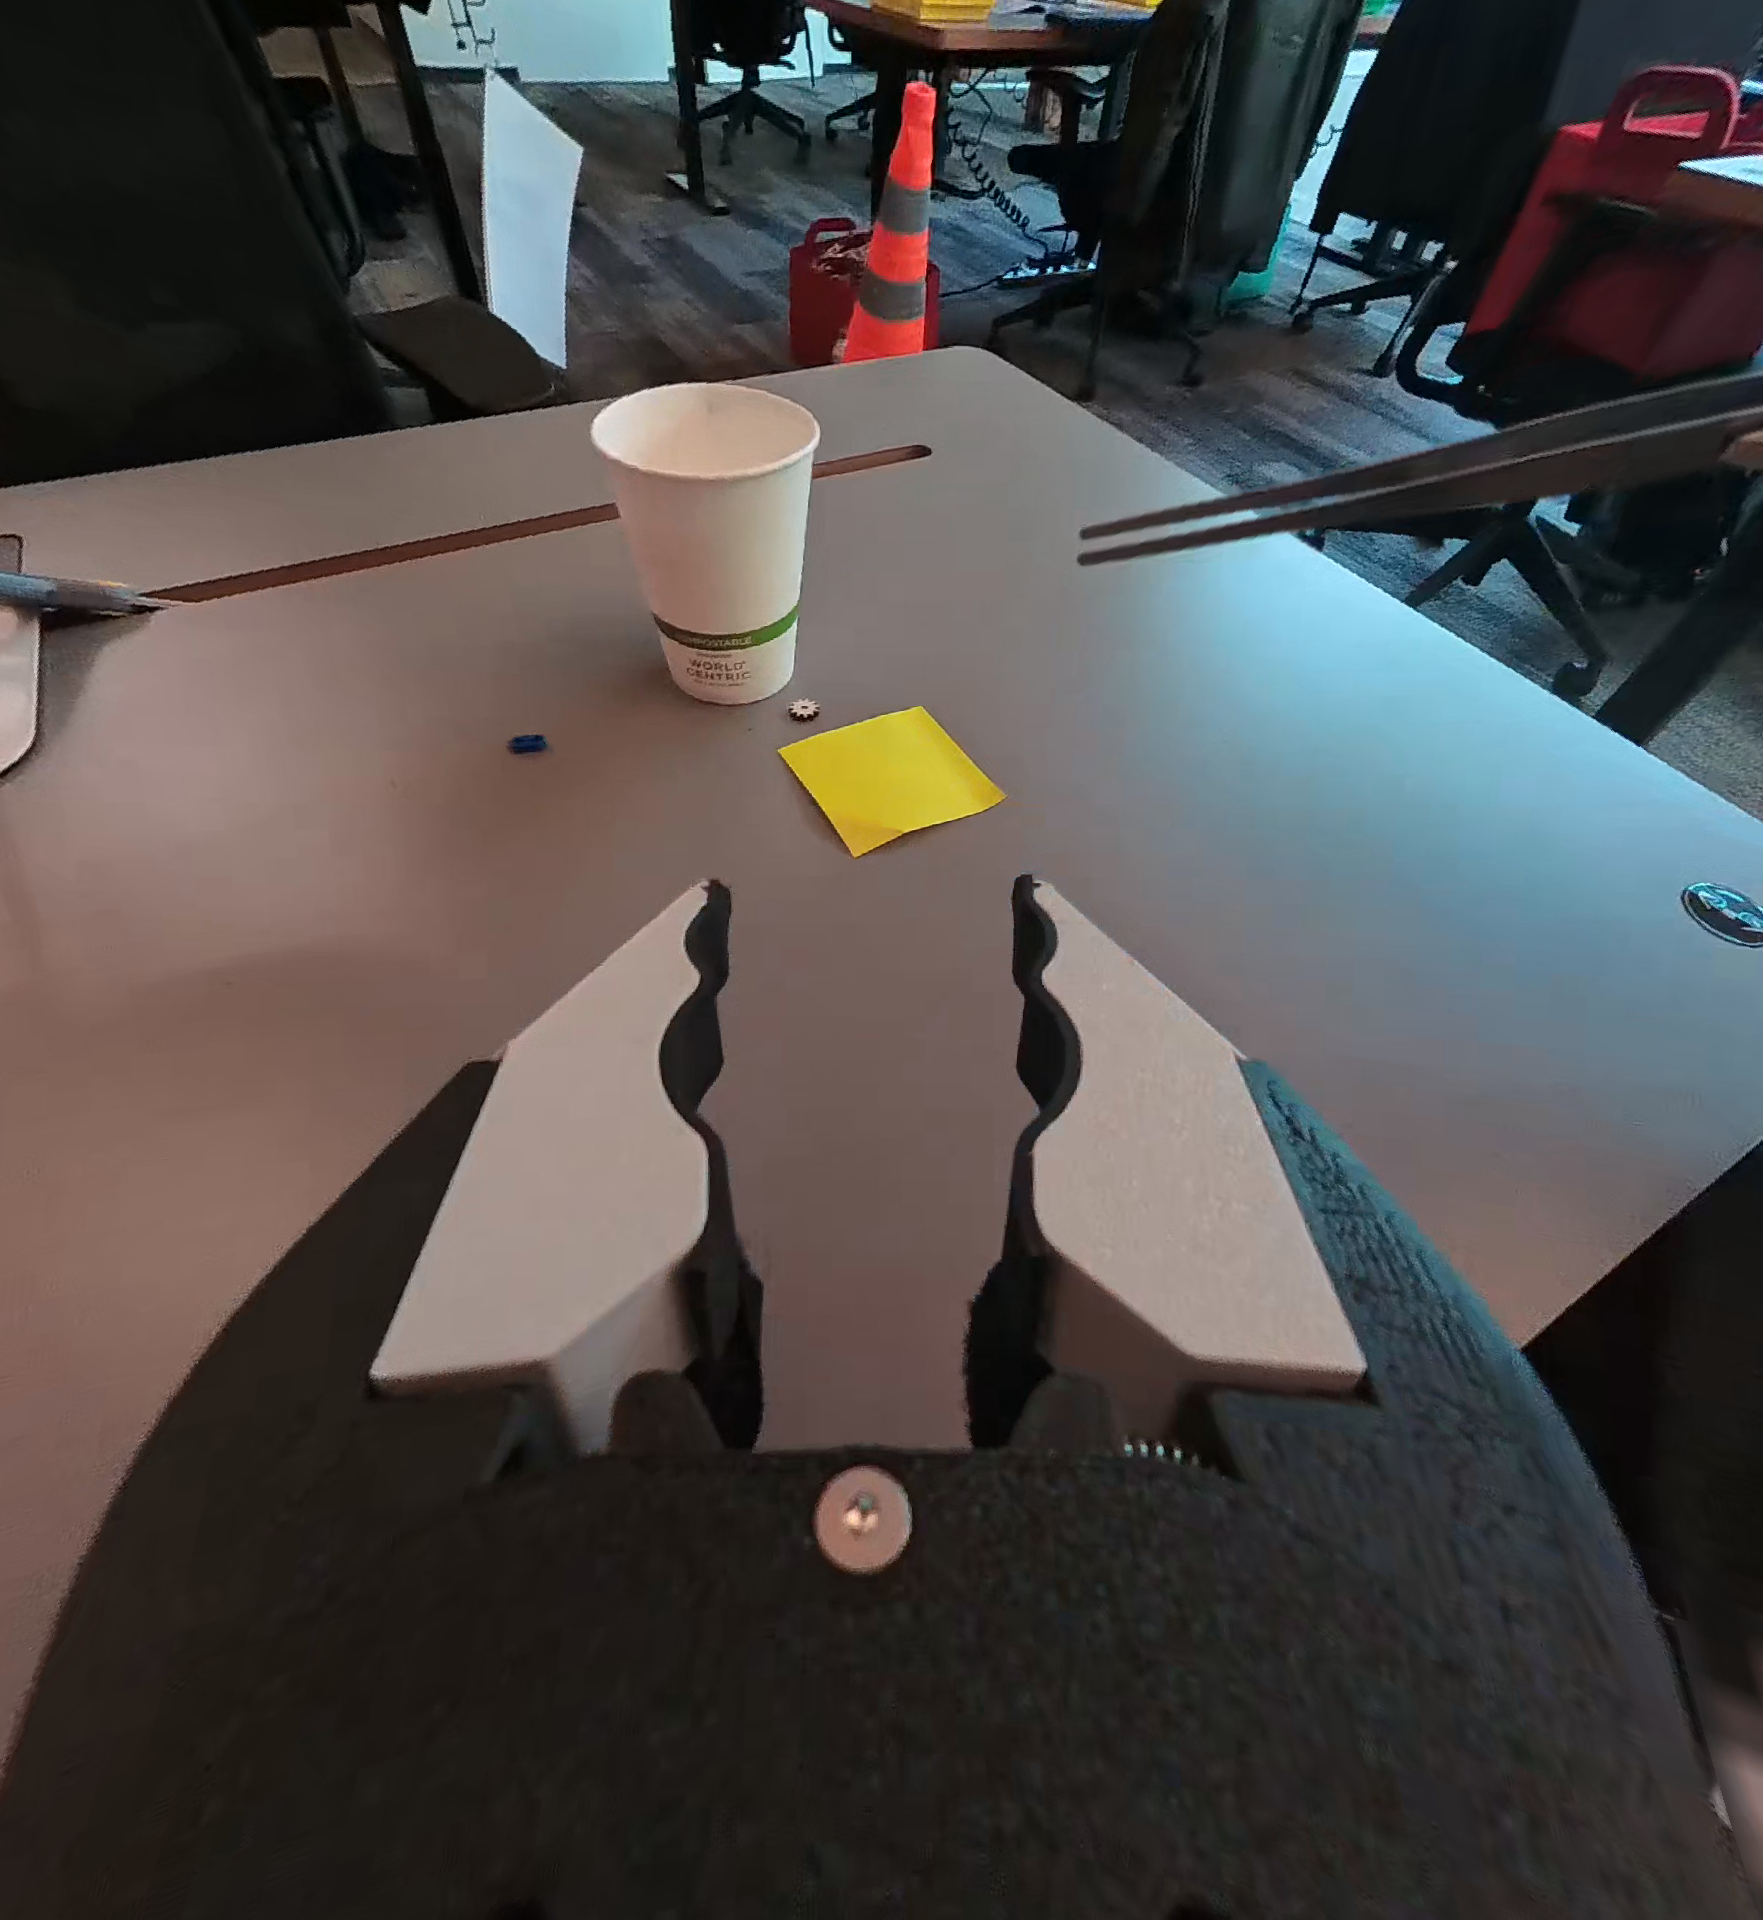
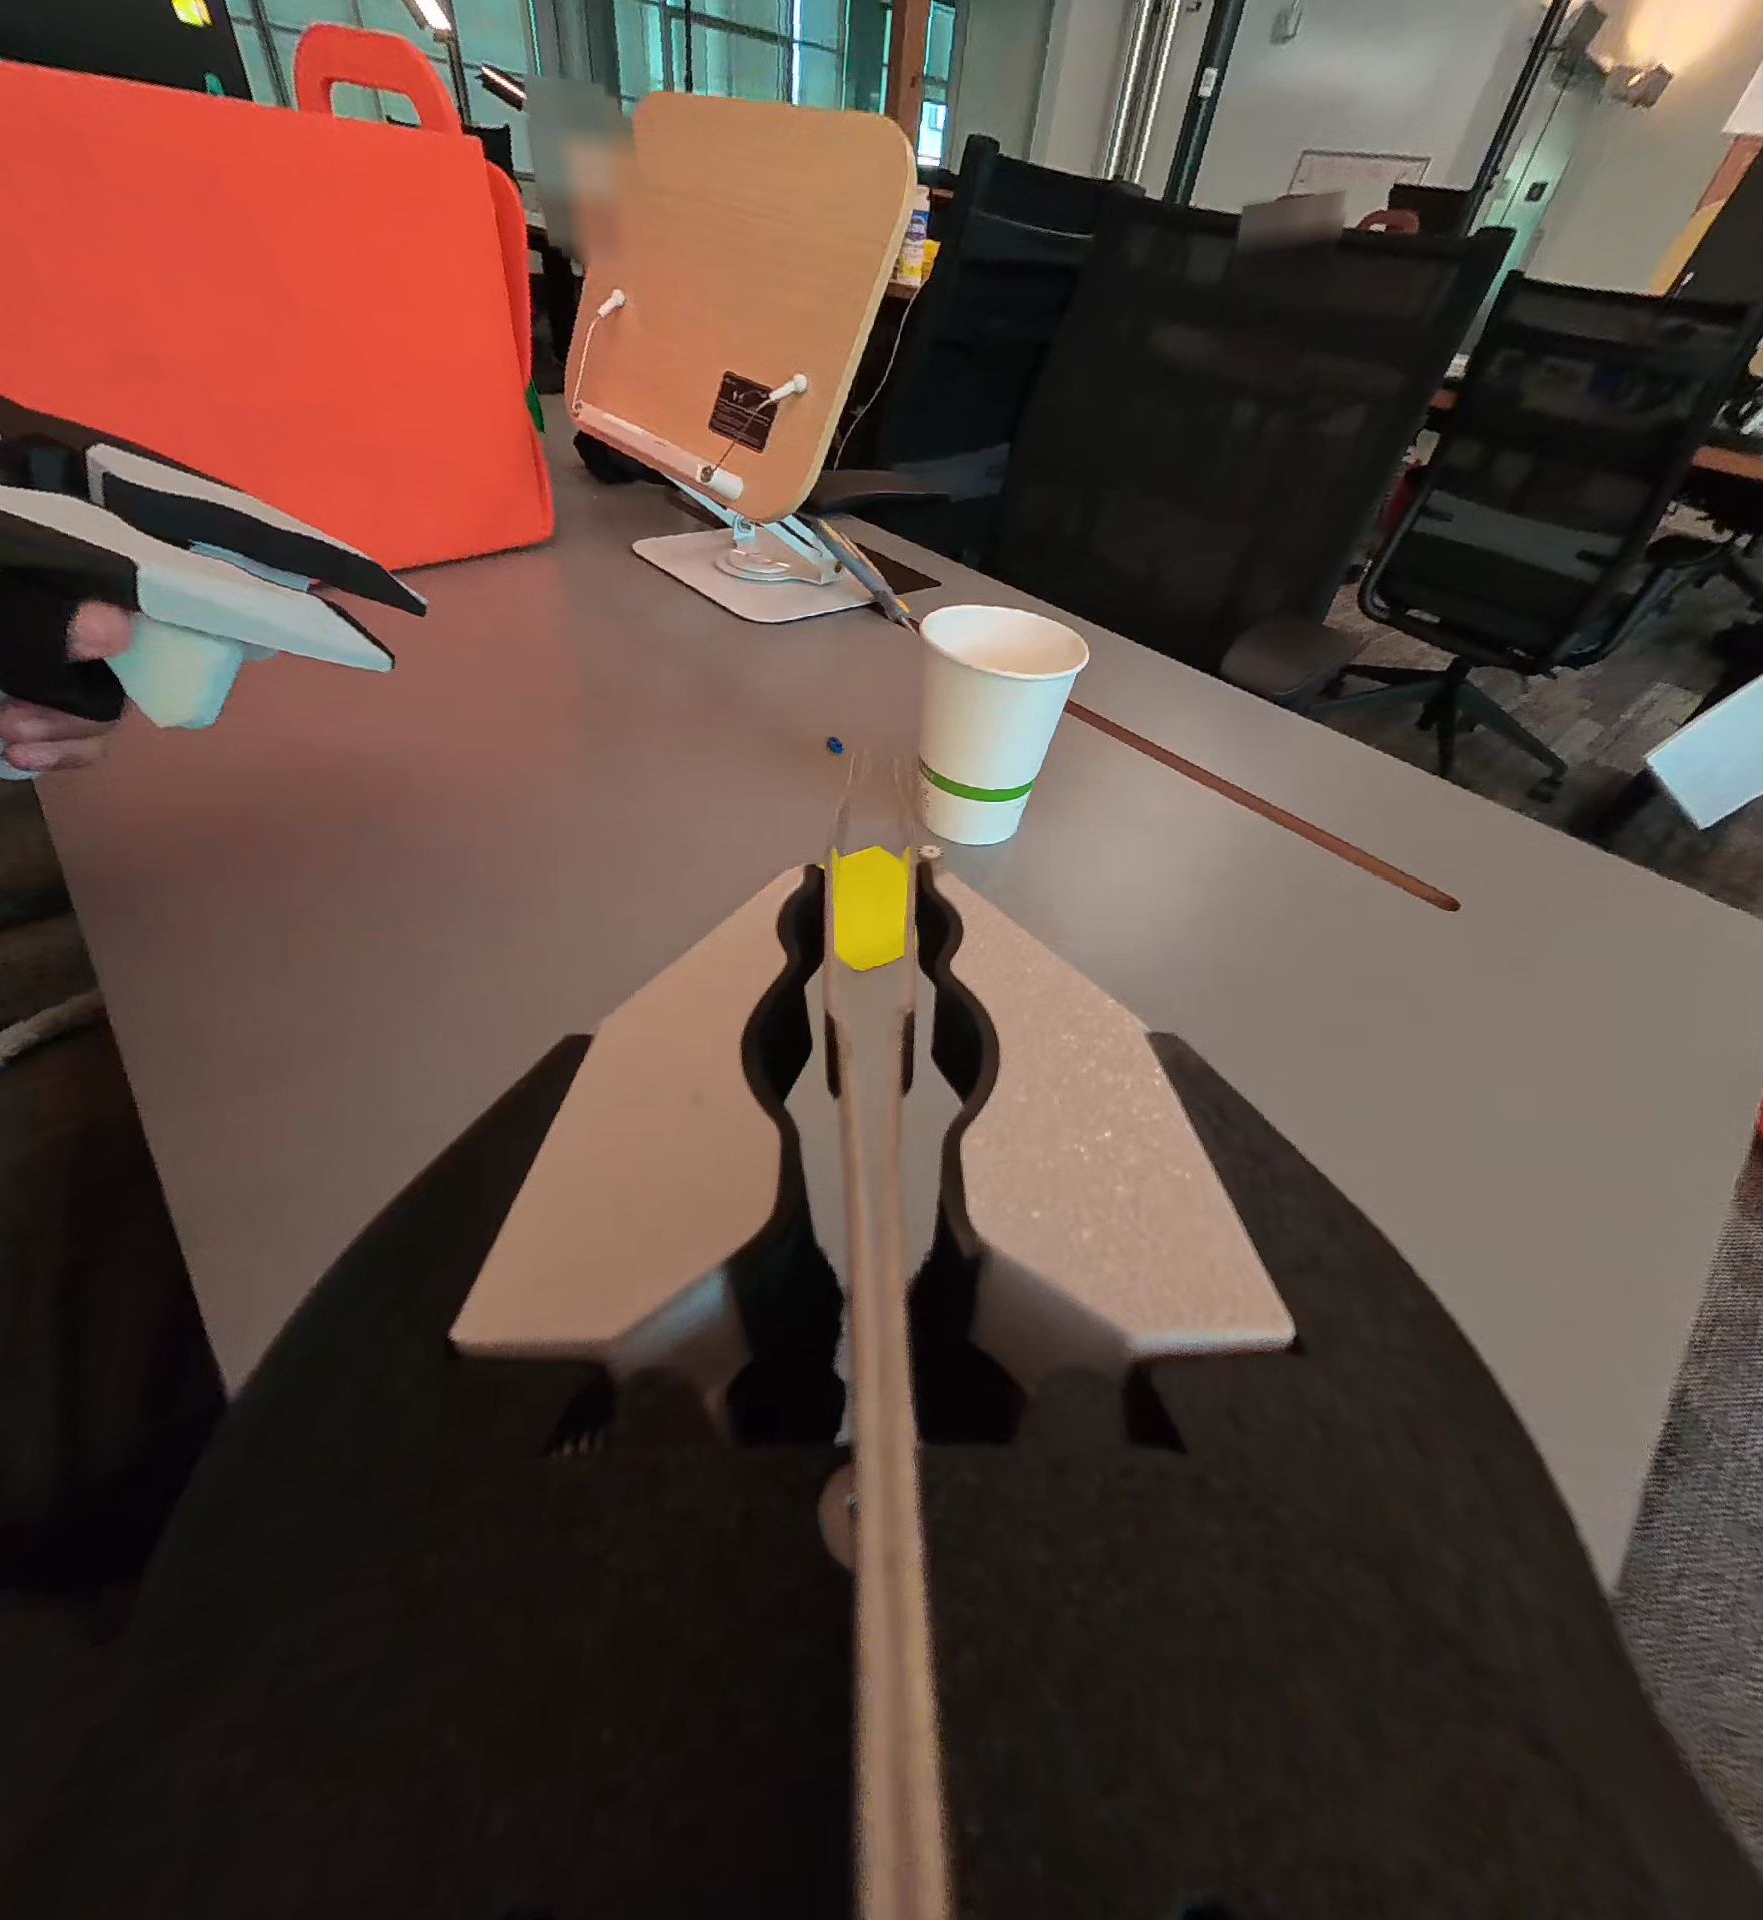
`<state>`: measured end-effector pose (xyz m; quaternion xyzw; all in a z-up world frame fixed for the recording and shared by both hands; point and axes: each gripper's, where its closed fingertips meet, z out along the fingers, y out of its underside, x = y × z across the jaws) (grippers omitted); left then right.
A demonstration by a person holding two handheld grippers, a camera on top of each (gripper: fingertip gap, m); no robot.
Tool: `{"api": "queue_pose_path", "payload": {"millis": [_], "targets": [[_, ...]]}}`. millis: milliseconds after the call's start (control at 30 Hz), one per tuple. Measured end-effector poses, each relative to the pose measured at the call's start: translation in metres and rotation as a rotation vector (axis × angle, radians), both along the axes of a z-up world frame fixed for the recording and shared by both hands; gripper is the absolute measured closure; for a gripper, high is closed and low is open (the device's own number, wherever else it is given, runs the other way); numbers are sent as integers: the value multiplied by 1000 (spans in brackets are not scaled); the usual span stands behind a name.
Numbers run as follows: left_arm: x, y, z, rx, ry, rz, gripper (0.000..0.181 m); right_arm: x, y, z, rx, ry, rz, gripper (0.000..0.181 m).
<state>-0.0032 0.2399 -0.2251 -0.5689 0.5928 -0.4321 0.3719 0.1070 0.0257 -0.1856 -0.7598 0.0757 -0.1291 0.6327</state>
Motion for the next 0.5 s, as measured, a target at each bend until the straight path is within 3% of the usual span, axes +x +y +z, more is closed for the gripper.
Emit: {"api": "queue_pose_path", "payload": {"millis": [267, 500], "targets": [[0, 7, -1, -96, 6, 15, 126, -4, 11, -7, 30, 85, 12, 164], [1, 7, -6, -131, 24, 15, 126, 25, 27, -29, 23, 116, -80, 164]]}}
